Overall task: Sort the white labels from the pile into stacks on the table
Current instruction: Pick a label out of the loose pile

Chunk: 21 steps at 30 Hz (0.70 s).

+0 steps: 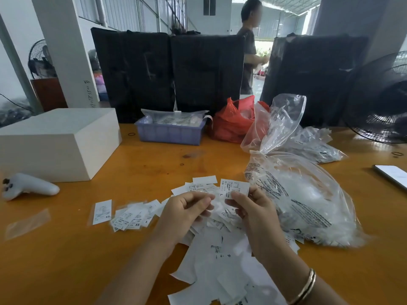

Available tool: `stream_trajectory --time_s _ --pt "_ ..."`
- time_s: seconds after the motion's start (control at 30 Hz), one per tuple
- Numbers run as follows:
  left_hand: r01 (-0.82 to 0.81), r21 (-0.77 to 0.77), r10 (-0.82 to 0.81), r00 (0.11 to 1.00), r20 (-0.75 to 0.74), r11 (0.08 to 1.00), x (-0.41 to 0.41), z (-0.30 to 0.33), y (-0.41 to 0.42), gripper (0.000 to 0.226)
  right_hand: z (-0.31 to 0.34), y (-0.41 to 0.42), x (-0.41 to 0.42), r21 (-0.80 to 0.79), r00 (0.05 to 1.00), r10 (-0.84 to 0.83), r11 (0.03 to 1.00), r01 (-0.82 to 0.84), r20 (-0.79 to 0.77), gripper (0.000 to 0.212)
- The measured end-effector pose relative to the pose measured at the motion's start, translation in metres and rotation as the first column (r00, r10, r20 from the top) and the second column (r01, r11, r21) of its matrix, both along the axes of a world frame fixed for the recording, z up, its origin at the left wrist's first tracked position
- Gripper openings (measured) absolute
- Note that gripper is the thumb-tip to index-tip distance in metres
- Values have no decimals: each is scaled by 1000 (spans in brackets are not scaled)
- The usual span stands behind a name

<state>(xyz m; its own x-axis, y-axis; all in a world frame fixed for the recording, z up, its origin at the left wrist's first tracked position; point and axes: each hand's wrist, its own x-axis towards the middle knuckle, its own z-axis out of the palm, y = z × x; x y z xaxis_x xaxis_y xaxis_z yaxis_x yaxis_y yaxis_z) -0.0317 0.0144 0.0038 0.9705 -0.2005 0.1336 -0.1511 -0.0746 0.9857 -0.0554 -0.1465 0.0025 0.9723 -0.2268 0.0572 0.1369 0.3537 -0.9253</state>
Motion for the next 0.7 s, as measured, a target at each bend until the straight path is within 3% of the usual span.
stream_trajectory --time_s 0.33,0.7 --pt "-12 -7 12 1000 7 1000 0 1 1 12 -2 -3 2 -60 998 -53 997 52 -23 8" --pt "-27 -90 25 999 -22 996 1 1 4 14 1 -1 0 -305 999 29 952 -23 15 26"
